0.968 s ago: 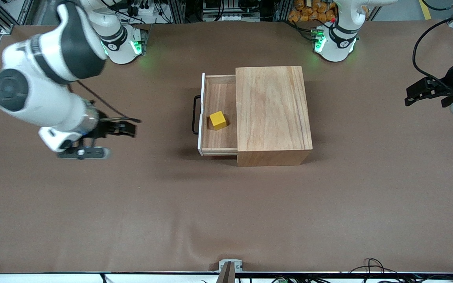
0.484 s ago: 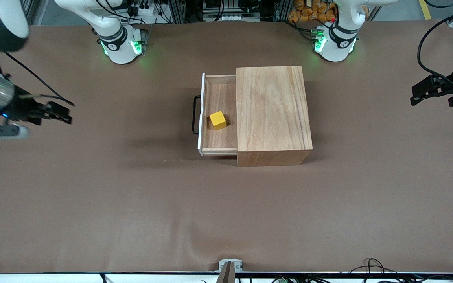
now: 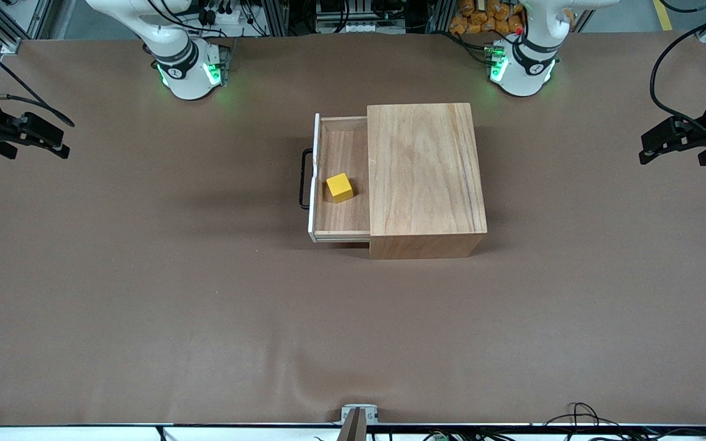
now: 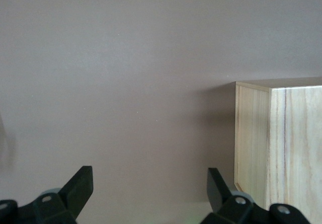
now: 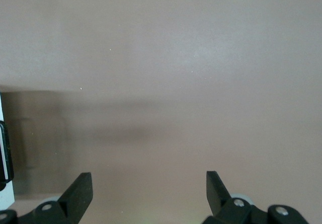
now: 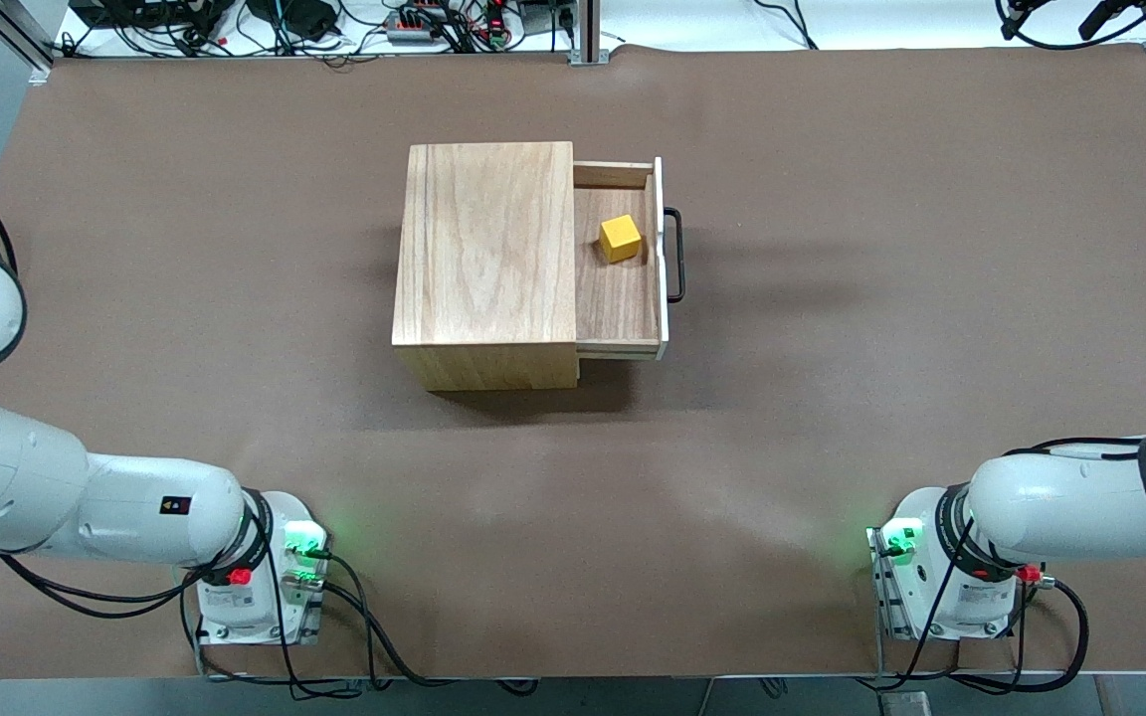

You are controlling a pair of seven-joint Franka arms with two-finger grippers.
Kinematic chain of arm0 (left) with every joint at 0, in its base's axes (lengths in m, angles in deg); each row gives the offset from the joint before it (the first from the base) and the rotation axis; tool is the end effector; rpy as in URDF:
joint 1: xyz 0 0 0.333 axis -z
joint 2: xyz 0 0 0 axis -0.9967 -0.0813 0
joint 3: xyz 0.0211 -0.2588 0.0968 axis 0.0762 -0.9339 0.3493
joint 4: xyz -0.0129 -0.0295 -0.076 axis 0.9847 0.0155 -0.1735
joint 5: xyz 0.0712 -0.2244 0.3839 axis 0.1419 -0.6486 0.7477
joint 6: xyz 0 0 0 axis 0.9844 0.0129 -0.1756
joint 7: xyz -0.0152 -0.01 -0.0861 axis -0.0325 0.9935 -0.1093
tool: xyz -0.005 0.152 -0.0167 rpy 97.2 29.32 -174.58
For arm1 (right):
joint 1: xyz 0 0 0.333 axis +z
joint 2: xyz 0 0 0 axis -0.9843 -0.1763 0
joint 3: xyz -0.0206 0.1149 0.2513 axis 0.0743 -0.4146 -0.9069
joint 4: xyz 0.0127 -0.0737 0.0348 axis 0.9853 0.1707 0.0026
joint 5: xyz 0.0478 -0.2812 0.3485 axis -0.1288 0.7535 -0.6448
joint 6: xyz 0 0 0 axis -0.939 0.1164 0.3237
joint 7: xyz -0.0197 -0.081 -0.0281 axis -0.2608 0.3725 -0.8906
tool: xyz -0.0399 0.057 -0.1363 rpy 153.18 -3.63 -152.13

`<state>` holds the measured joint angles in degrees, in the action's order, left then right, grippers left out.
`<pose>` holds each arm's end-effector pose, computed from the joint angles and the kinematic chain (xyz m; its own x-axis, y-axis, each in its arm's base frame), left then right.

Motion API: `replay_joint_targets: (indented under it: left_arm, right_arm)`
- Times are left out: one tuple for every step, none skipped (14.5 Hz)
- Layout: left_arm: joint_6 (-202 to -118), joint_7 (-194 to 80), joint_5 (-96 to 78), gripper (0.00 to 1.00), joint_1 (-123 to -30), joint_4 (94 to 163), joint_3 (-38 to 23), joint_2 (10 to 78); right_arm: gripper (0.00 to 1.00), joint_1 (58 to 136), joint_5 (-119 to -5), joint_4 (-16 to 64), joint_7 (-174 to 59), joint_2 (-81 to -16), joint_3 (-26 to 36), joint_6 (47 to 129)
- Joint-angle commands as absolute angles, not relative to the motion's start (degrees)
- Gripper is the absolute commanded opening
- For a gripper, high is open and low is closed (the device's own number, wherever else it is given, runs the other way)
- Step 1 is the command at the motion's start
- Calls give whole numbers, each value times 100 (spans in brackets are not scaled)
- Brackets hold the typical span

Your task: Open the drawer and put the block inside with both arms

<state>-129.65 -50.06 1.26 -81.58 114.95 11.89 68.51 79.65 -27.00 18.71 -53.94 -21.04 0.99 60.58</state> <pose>0.6115 -0.0242 0.5572 0.9988 -0.0476 -0.0134 -0.0478 -0.9987 -0.0188 0.5890 -0.0114 0.5451 0.9996 -0.0026 -0.0290 -0.0035 -0.9995 -0.0329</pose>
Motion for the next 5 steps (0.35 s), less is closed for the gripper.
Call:
replay_joint_targets:
  left_arm:
    - [-12901,-4935,186,100,-8138,11440,1190,6859]
    - [-12901,-4935,186,100,-8138,11440,1190,6859]
    - [-12901,-4935,178,100,-8138,11440,1190,6859]
    - [-12901,-4935,178,100,-8138,11440,1190,6850]
    - [-12901,-4935,169,100,-8138,11449,1190,6850]
  right_arm:
    - [100,7844,-2631,1989,-5719,-1955,131,5970]
    - [100,7835,-2639,1989,-5719,-1964,131,5891]
    - [100,7844,-2639,1981,-5719,-1964,123,5865]
    - [100,7853,-2639,1972,-5719,-1964,114,5864]
    - [100,7861,-2639,1928,-5710,-1964,114,5864]
